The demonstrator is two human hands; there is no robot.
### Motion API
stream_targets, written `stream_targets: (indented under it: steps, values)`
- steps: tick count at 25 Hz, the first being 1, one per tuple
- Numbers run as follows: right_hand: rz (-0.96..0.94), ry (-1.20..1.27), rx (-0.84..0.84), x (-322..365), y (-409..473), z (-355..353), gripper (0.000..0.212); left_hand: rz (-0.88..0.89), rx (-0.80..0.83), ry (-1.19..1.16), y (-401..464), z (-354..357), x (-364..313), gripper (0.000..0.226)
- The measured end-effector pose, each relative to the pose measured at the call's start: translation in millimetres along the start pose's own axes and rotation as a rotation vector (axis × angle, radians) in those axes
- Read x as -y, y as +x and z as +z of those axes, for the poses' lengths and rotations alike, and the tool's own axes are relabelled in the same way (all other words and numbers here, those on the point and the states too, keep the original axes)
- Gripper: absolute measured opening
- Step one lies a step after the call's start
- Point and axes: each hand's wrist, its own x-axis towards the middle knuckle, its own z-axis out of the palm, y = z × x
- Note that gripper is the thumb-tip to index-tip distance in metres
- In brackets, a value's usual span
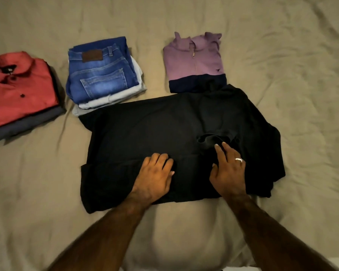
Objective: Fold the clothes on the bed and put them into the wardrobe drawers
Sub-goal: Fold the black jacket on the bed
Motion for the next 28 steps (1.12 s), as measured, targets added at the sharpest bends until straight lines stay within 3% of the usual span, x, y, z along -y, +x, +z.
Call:
stream_targets:
  steps: [4, 8, 10, 12, 14, 16, 18, 20, 21, 23, 25, 26, 28]
  values:
    - [0.146, 0.092, -0.157, -20.8, 7.5, -0.3, 0.035, -0.091, -0.035, -0.137, 79.8, -12.4, -40.1, 0.059]
    - [0.150, 0.210, 0.035, -40.6, 5.4, -3.1, 0.023, -0.153, 0.146, -0.277, 148.3, -17.4, -83.8, 0.076]
    - [0.139, 0.245, 0.193, -53.3, 13.2, -9.9, 0.023, -0.227, 0.238, -0.278, 178.7, -16.0, -97.5, 0.070]
    - [0.183, 0.313, 0.248, -64.1, 21.0, -14.6, 0.020, -0.272, 0.300, -0.211, 197.7, -9.6, -106.0, 0.048]
    - [0.347, 0.511, 0.189, -67.6, 25.6, -16.6, 0.011, -0.302, 0.225, -0.230, 204.2, -3.8, -107.0, 0.027]
    - [0.603, 0.905, 0.127, -62.8, 34.8, -28.0, 0.038, -0.306, 0.073, -0.401, 203.1, -6.2, -108.9, 0.021]
    - [0.847, 1.294, 0.180, -63.0, 51.1, -47.6, 0.075, -0.204, -0.028, -0.536, 202.2, -16.8, -123.1, 0.019]
    - [0.976, 1.518, 0.289, -68.5, 68.5, -66.6, 0.096, 0.039, -0.045, -0.470, 196.8, -24.2, -135.3, 0.018]
    - [1.023, 1.569, 0.320, -73.1, 74.4, -72.7, 0.094, 0.167, -0.019, -0.388, 191.6, -24.9, -139.2, 0.021]
    - [1.070, 1.568, 0.380, -80.8, 75.5, -77.5, 0.067, 0.272, 0.055, -0.397, 176.2, -21.5, -139.6, 0.026]
    - [1.126, 1.489, 0.393, -84.8, 66.3, -76.9, 0.033, 0.116, 0.116, -0.638, 156.3, -23.7, -136.3, 0.020]
    - [1.175, 1.471, 0.360, -86.7, 60.7, -75.3, 0.028, -0.025, 0.166, -0.699, 149.6, -21.2, -133.7, 0.019]
    - [1.258, 1.501, 0.264, -81.6, 42.5, -77.7, 0.021, -0.392, 0.236, -0.553, 131.9, -17.4, -126.3, 0.035]
